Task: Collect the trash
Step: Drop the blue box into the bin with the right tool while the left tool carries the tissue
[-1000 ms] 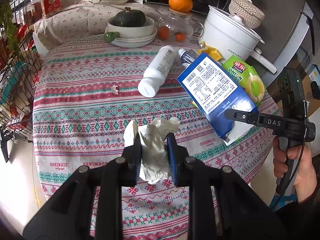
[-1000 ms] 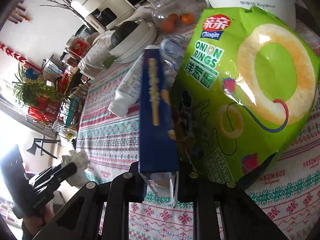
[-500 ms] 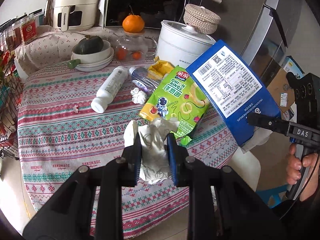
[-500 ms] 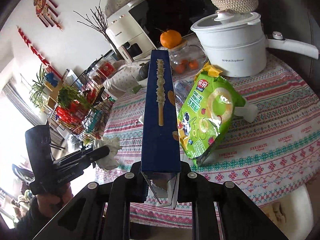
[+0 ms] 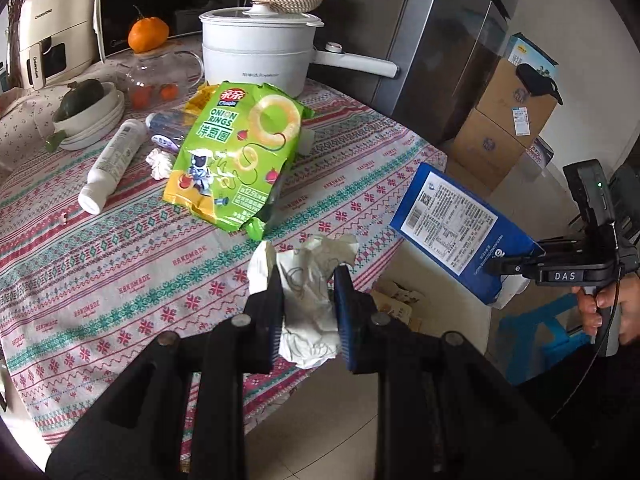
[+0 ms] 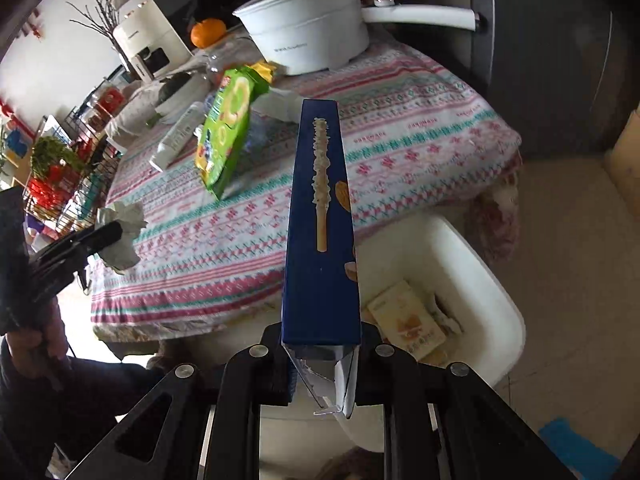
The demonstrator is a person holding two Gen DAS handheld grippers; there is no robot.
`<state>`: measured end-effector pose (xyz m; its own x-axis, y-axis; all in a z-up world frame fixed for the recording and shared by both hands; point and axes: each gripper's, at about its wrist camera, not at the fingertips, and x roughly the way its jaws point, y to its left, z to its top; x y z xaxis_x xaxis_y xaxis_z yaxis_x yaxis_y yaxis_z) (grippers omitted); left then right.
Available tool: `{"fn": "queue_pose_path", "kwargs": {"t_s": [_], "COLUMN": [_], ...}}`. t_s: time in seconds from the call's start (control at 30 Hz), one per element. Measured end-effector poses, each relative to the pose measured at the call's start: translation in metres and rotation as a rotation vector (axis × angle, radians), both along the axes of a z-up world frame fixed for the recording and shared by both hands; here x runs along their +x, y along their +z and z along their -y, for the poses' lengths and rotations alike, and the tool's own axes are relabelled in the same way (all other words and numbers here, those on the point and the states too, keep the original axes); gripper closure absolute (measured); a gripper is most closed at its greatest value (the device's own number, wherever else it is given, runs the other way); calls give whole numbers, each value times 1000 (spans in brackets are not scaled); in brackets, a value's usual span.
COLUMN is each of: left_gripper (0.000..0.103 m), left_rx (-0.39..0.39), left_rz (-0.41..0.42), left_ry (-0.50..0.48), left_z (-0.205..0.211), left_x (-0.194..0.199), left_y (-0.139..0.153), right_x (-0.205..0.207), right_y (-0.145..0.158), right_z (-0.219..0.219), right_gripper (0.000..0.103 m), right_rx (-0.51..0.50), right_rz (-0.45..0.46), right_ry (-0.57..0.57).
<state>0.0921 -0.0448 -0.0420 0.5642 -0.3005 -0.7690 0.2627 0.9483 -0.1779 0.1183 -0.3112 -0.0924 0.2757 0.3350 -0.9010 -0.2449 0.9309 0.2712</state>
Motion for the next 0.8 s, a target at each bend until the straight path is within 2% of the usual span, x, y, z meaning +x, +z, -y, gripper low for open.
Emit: {"fn": "queue_pose_path", "kwargs": {"t_s": [0.1, 0.3, 0.5, 0.67, 0.8], "left_gripper": [77, 77, 77, 77, 77], "left_rx": [9, 11, 10, 11, 14], "left_rz": [-6, -3, -22, -26, -32], "left_ry": [-35, -86, -134, -167, -194], "left_z": [19, 46, 71, 89, 100], "left_x": [-2, -7, -6, -5, -4], "left_y": [-4, -7, -17, -22, -27], "right_x": [-8, -32, -29, -22, -16], "right_y": [-18, -32, -54, -52, -44], "right_z": [13, 29, 33, 33, 33], "right_gripper": [83, 83, 82, 70, 61], "right_rx": [-13, -45, -89, -76, -88], "right_rz": [-47, -96, -184, -189, -157], "right_ry": [7, 16, -12, -32, -48]}}
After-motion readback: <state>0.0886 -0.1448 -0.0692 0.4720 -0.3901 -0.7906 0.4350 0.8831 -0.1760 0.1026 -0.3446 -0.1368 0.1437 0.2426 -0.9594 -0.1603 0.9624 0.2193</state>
